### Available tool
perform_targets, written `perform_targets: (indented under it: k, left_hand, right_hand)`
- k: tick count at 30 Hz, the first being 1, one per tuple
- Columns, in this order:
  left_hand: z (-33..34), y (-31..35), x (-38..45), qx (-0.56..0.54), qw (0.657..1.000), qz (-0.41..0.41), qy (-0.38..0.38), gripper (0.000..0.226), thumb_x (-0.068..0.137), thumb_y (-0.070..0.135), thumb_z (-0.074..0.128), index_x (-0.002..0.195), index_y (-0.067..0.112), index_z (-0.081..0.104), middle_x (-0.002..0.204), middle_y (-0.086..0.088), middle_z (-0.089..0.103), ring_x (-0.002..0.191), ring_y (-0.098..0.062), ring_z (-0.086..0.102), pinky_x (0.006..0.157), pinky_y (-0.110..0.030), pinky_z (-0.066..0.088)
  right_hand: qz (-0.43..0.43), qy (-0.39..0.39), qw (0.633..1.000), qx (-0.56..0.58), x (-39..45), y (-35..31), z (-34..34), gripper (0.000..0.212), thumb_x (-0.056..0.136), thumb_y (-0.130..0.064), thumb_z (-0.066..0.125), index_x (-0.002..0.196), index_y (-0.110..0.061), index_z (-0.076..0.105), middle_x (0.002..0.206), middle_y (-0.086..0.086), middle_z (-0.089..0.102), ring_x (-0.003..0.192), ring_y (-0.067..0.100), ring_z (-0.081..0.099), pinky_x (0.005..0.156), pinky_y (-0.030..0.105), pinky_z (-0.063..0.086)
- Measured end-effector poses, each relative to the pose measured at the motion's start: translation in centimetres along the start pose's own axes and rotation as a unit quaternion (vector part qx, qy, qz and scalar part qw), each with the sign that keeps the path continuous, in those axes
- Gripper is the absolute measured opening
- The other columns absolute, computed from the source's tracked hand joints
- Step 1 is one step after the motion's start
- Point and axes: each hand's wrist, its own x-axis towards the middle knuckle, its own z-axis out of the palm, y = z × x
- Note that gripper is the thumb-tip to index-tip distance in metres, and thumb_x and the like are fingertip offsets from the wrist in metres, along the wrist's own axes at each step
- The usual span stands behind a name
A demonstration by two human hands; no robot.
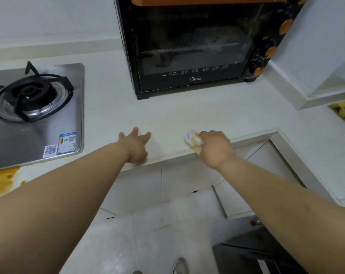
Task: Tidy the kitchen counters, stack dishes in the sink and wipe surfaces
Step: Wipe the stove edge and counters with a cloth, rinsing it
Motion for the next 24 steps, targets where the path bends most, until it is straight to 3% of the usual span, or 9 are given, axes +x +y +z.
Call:
perform_targets:
  k: [3,5,10,12,14,17,19,22,24]
  left_hand:
    - [0.2,0.0,0.0,0.005,1.000,0.001,0.003,0.068,0.096,0.024,0.038,0.152,0.025,0.001,0.157,-0.019,-0.001,0.144,-0.036,0.017,0.119,-0.048,0.002]
    - [0.4,-0.1,0.3,0.003,1.000,-0.001,0.000,0.069,0.094,0.022,0.039,0.152,0.025,0.001,0.157,-0.019,-0.001,0.144,-0.035,0.017,0.119,-0.049,0.002]
    - [0.4,0.0,0.2,0.009,1.000,-0.010,-0.008,0.073,0.093,0.022,0.040,0.152,0.024,-0.002,0.157,-0.019,0.000,0.146,-0.032,0.010,0.119,-0.048,0.004]
    - [0.3,0.1,0.1,0.015,1.000,-0.010,-0.006,0.072,0.094,0.024,0.040,0.152,0.024,-0.002,0.157,-0.019,0.000,0.146,-0.032,0.012,0.119,-0.047,0.005]
    - [-0.1,0.2,0.1,0.004,1.000,-0.013,-0.008,0.071,0.093,0.022,0.041,0.152,0.025,0.003,0.156,-0.018,0.006,0.142,-0.036,0.021,0.119,-0.048,0.010]
    - [-1.0,0.7,-0.1,-0.017,1.000,-0.020,0.003,0.062,0.090,0.016,0.043,0.148,0.020,0.023,0.148,-0.016,0.026,0.134,-0.033,0.035,0.112,-0.043,0.027]
    - [-1.3,0.9,0.0,-0.032,0.999,-0.012,0.025,0.047,0.088,0.014,0.043,0.134,0.016,0.042,0.141,-0.013,0.037,0.127,-0.031,0.042,0.104,-0.039,0.038]
    - [-1.1,1.4,0.5,-0.047,0.998,0.010,0.050,0.043,0.088,0.014,0.044,0.131,0.018,0.046,0.142,-0.008,0.036,0.123,-0.030,0.045,0.097,-0.036,0.042]
    - [-1.0,1.7,0.8,-0.048,0.997,0.018,0.056,0.044,0.088,0.013,0.044,0.132,0.019,0.046,0.145,-0.007,0.034,0.123,-0.030,0.045,0.095,-0.035,0.041]
  right_hand:
    - [0.084,0.001,0.995,-0.050,0.3,3.2,-0.9,0.033,0.091,-0.022,0.050,0.121,-0.008,0.054,0.115,0.017,0.060,0.107,0.035,0.054,0.089,0.033,0.041]
    - [0.082,-0.002,0.996,-0.044,0.2,1.5,-0.7,0.032,0.087,-0.013,0.050,0.119,-0.008,0.055,0.114,0.015,0.058,0.108,0.033,0.051,0.091,0.034,0.040]
    - [-0.087,-0.023,0.994,0.056,-2.4,-7.2,0.8,0.042,0.085,-0.021,0.056,0.127,-0.022,0.054,0.119,0.007,0.053,0.115,0.029,0.045,0.092,0.032,0.038]
    - [-0.050,-0.052,0.993,0.094,-1.4,-6.5,0.2,0.041,0.081,-0.029,0.060,0.121,-0.024,0.057,0.117,0.008,0.051,0.115,0.028,0.041,0.090,0.032,0.037]
    - [0.041,-0.044,0.989,0.137,0.2,-3.3,-0.3,0.033,0.077,-0.025,0.058,0.110,-0.020,0.059,0.115,0.010,0.055,0.112,0.030,0.044,0.088,0.032,0.038]
    - [0.191,0.021,0.947,0.256,1.8,2.0,-2.4,0.049,0.080,-0.018,0.060,0.128,-0.017,0.050,0.125,0.017,0.048,0.113,0.036,0.052,0.094,0.037,0.045]
    - [0.216,-0.008,0.941,0.260,2.0,3.6,-3.0,0.071,0.081,-0.021,0.067,0.143,-0.024,0.033,0.133,0.014,0.037,0.121,0.036,0.045,0.098,0.037,0.041]
    - [0.191,-0.033,0.968,0.156,3.1,3.8,-1.8,0.044,0.087,-0.030,0.055,0.128,-0.019,0.051,0.122,0.013,0.041,0.115,0.036,0.044,0.091,0.033,0.039]
    - [0.165,-0.020,0.976,0.142,3.2,1.8,-1.1,0.035,0.085,-0.018,0.051,0.119,-0.021,0.060,0.118,0.011,0.045,0.114,0.034,0.044,0.093,0.033,0.042]
